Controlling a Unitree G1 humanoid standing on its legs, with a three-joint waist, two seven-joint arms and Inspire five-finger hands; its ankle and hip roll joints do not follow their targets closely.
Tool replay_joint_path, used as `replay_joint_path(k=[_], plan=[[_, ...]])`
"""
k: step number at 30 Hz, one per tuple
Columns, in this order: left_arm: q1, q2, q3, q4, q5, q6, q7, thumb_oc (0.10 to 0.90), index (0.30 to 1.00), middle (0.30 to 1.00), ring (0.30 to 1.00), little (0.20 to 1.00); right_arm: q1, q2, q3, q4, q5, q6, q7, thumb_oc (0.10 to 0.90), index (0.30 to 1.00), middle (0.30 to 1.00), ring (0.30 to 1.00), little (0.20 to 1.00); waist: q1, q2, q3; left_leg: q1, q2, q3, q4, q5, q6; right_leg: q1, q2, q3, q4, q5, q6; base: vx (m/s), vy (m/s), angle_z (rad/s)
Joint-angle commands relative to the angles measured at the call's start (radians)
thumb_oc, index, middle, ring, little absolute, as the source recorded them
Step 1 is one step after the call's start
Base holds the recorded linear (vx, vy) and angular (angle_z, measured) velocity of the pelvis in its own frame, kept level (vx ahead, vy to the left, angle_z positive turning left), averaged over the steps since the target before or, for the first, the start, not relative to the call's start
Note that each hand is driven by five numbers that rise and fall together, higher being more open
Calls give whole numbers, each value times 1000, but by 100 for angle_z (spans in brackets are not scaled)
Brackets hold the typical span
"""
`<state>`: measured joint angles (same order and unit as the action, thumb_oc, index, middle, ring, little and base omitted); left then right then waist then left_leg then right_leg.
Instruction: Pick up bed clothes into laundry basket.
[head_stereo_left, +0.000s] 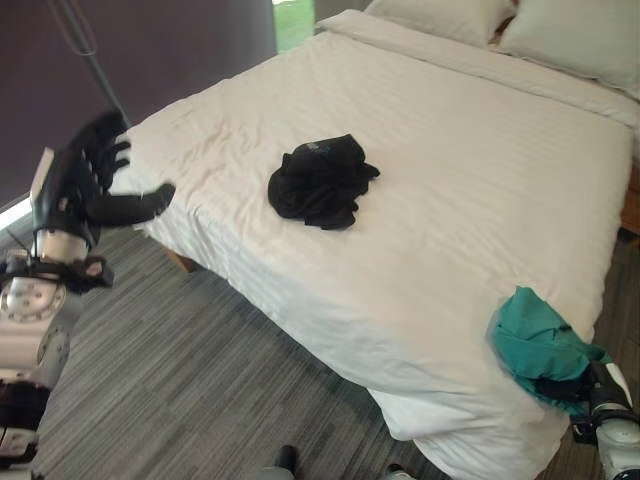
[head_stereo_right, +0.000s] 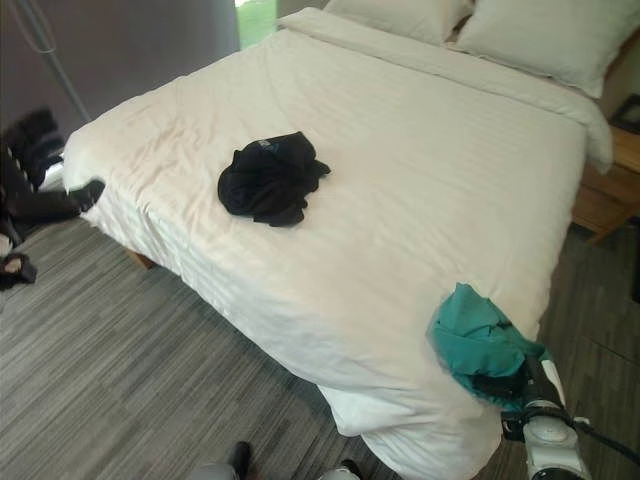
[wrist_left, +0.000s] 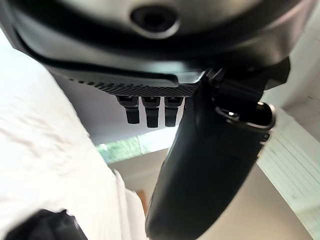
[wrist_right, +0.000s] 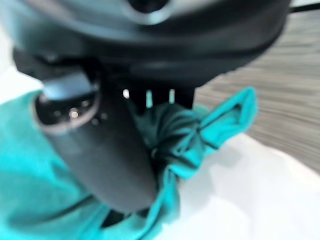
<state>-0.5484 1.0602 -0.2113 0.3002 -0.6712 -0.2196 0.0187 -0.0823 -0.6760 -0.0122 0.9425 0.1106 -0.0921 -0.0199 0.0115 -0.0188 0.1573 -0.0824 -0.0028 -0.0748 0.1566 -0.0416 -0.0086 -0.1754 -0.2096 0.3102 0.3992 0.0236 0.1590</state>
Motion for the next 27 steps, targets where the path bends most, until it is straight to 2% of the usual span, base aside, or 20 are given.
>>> replay_joint_path(k=[1, 2, 3, 4, 6, 7, 8, 9, 11, 14, 15, 17, 18, 27], plan=[[-247, 114, -15, -37, 94, -51, -53, 800, 900, 900, 900, 900, 80, 93, 214, -33, -116, 55, 159, 400, 300, 300, 300, 300, -34, 91, 34, 24, 75, -59, -139, 77, -45, 49, -25, -173, -57, 123, 2, -31, 391, -74], [-260, 99, -30, -43, 106, -49, -50, 800, 900, 900, 900, 900, 69, 101, 226, -21, -122, 55, 157, 400, 300, 300, 300, 300, -29, 87, 38, 33, 64, -40, -151, 77, -35, 38, 9, -214, -49, 86, 3, -30, 389, -95], [-261, 99, -31, -43, 106, -49, -50, 800, 900, 900, 900, 900, 68, 102, 226, -21, -122, 55, 157, 400, 300, 300, 300, 300, -28, 87, 37, 30, 65, -39, -151, 80, -35, 36, 10, -213, -52, 90, 3, -45, 230, -110], [-275, 74, -46, -42, 120, -40, -49, 800, 900, 900, 900, 900, 61, 102, 240, -6, -134, 54, 158, 400, 300, 300, 300, 300, -28, 84, 40, 36, 56, -26, -161, 81, -29, 26, 37, -244, -52, 60, 4, -38, 224, -110], [-359, 21, -124, -10, 208, 6, -31, 800, 900, 900, 900, 900, 41, 89, 281, 33, -177, 66, 160, 400, 300, 300, 300, 300, -32, 72, 42, 59, 25, 9, -189, 87, -18, 20, 112, -317, -120, -9, -7, -14, 280, -85], [-364, 20, -128, -8, 208, 6, -30, 800, 900, 900, 900, 900, 42, 90, 279, 32, -177, 67, 161, 400, 300, 300, 300, 300, -30, 72, 44, 62, 26, 9, -190, 87, -18, 23, 113, -317, -122, -10, -7, 5, 158, -70], [-426, -45, -169, 72, 258, 33, -1, 800, 900, 900, 900, 900, 47, 88, 288, 65, -178, 78, 155, 400, 300, 300, 300, 300, -32, 53, 36, 65, 5, 37, -203, 84, -18, 70, 104, -353, -241, -14, -14, -4, 50, -59], [-432, -47, -175, 75, 258, 33, -1, 800, 900, 900, 900, 900, 49, 90, 285, 65, -178, 78, 155, 400, 300, 300, 300, 300, -30, 52, 37, 68, 5, 36, -204, 84, -18, 76, 104, -354, -248, -11, -14, -33, 60, -46], [-534, -151, -220, 206, 299, 44, 47, 800, 900, 900, 900, 900, 33, 86, 292, 145, -154, 82, 146, 400, 300, 300, 300, 300, -45, 43, 22, 68, -6, 56, -232, 96, -18, 118, 120, -307, -358, 0, -11, -17, 19, -28], [-599, -168, -250, 249, 310, 50, 60, 800, 900, 900, 900, 900, 20, 84, 287, 162, -148, 84, 140, 400, 300, 300, 300, 300, -44, 43, 18, 68, -4, 67, -234, 96, -19, 126, 115, -312, -373, 9, -5, 11, 11, -23], [-699, -230, -270, 372, 270, 44, 105, 800, 900, 900, 900, 900, 37, 86, 279, 145, -110, 86, 136, 400, 300, 300, 300, 300, -74, 43, 9, 70, -2, 84, -238, 94, -14, 123, 124, -282, -376, 14, -7, 31, 30, -43], [-702, -231, -273, 375, 269, 43, 105, 800, 900, 900, 900, 900, 38, 87, 277, 145, -110, 86, 136, 400, 300, 300, 300, 300, -72, 42, 10, 71, -2, 85, -238, 94, -14, 124, 124, -281, -376, 15, -6, 51, 7, -28], [-734, -264, -260, 396, 210, 28, 128, 800, 900, 900, 900, 900, 68, 112, 280, 180, -96, 82, 133, 400, 300, 300, 300, 300, -89, 40, 6, 92, 0, 83, -239, 85, -10, 141, 126, -270, -387, 14, -8, 72, -15, -26], [-712, -200, -263, 360, 182, 26, 120, 800, 900, 900, 900, 900, 112, 155, 292, 254, -114, 97, 141, 400, 300, 300, 300, 300, -79, 53, -3, 121, 5, 55, -243, 85, -20, 190, 118, -292, -404, 1, -14, 27, -60, -3]])
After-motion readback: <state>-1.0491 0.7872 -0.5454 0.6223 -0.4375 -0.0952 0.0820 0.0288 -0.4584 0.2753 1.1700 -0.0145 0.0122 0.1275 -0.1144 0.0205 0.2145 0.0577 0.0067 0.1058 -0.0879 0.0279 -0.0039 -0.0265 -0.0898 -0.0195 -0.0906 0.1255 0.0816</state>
